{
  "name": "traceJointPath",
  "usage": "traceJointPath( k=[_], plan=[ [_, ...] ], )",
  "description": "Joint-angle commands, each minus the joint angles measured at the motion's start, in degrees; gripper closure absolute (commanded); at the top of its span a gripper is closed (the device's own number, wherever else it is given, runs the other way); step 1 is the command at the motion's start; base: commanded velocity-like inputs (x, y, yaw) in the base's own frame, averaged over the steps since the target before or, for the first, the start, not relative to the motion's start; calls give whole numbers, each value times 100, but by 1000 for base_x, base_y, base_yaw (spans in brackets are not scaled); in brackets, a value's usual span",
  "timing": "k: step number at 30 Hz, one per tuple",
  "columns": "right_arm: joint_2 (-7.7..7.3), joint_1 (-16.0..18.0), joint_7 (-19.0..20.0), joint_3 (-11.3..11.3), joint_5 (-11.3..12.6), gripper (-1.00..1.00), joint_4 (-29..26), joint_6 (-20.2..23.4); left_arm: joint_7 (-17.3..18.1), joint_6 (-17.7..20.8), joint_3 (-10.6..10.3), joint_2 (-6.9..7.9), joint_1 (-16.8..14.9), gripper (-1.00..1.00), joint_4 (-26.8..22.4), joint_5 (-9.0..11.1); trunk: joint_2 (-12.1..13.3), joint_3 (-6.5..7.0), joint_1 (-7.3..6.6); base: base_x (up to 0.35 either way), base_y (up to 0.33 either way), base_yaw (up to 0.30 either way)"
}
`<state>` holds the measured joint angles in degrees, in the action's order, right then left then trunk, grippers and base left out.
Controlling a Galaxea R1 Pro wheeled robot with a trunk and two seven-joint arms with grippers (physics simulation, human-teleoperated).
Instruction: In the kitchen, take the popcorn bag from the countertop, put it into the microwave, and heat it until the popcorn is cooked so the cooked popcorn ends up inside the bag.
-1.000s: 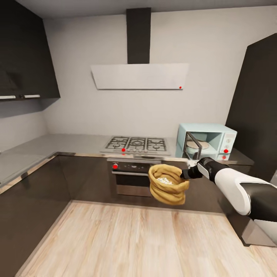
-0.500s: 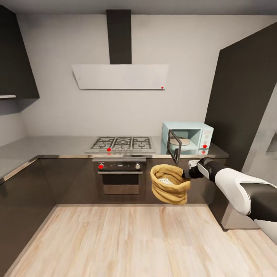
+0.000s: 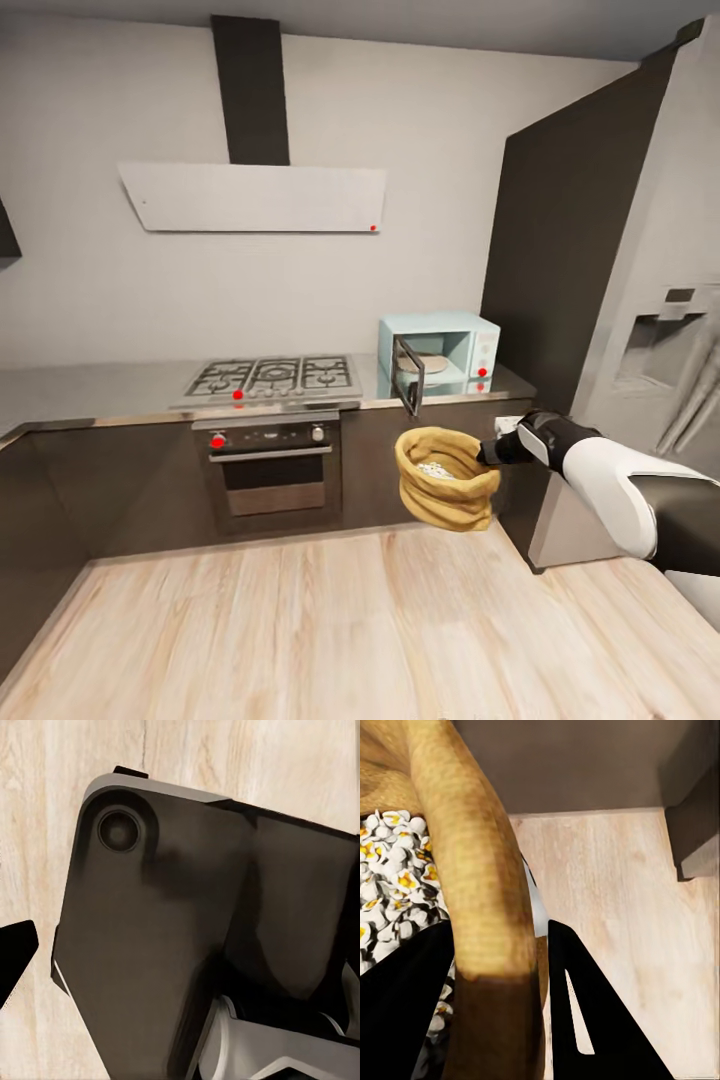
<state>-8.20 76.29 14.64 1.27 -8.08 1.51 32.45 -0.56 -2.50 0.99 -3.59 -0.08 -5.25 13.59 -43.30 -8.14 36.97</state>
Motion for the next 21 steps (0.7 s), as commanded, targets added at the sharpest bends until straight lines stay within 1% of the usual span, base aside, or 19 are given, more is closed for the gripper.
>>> traceJointPath(
  k=[1, 8, 11, 15, 21],
  plan=[
    [-7, 9, 48, 5, -57, 100, 8, -1, -6, -15, 10, -2, -1, -100, -3, 21, -7, -9, 1, 0, 0, -286],
    [-14, 9, 48, 5, -58, 100, 8, -1, -10, -15, 9, -2, -1, -100, -3, 21, -7, -9, 1, 0, -1, -286],
    [-15, 9, 48, 5, -62, 100, 8, -1, -11, -18, 6, -2, -1, -100, -3, 21, -7, -9, 1, 0, -147, -268],
    [-8, 9, 48, 13, -61, 100, 8, 5, -13, -14, -1, 4, -1, -100, 3, 21, -7, -9, 1, 59, -262, -54],
    [-6, 9, 61, 14, -56, 100, 14, 7, -14, -13, -4, 19, -1, -100, 6, 28, -7, -9, 1, 178, -266, -3]
  ],
)
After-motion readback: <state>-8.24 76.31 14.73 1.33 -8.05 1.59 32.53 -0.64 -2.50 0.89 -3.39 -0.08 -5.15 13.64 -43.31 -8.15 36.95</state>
